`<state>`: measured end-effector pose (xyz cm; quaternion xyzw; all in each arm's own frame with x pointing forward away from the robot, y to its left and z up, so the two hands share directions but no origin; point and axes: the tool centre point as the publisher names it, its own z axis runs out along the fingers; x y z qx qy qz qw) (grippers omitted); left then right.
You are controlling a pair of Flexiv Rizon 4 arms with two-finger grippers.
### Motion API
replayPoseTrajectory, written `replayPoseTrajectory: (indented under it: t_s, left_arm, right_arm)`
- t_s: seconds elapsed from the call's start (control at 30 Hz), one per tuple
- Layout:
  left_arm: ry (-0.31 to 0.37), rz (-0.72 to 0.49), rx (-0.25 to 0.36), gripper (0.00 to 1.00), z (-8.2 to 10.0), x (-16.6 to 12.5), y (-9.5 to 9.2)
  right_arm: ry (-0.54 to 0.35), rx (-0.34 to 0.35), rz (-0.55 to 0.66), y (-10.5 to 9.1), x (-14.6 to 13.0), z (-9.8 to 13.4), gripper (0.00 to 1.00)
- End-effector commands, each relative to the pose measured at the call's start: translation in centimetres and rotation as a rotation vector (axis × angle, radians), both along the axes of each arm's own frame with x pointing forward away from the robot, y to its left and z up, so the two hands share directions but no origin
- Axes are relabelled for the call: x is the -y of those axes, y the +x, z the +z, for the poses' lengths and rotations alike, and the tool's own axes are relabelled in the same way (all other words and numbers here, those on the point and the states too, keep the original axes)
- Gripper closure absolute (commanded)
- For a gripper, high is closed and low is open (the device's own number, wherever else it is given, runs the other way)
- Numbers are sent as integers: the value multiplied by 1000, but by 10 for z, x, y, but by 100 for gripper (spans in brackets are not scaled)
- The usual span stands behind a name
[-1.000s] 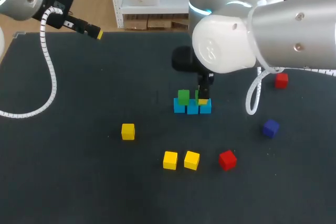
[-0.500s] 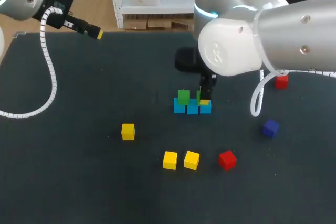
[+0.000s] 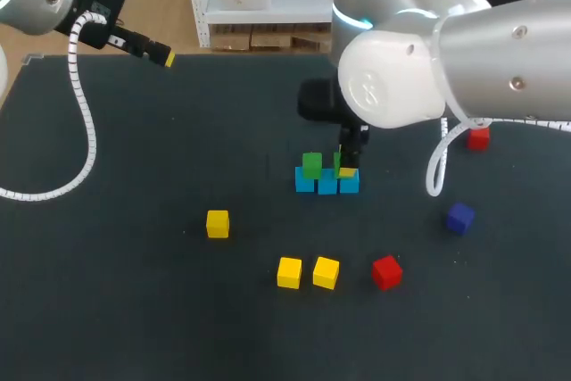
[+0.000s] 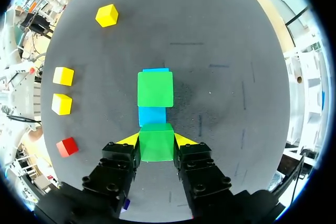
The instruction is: Place the blue cubes, place green cubes on the blue cubes, place the yellow cubes on the green cubes, then place the red cubes on the yellow cubes, and place purple cube on the red cubes.
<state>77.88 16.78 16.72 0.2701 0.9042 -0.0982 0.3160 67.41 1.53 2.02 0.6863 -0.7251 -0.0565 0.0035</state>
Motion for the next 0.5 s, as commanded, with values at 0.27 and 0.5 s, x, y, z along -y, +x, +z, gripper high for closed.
replayPoseTrajectory:
  t_s: [0.27, 0.5]
  left_arm:
    - [-3, -3, 2, 0, -1, -1, 0]
    - [-3, -3, 2, 0, -1, -1, 0]
  right_arm:
    - [6, 0, 13, 3, -2, -1, 100]
    - [4, 1, 18, 4, -4, -1, 96]
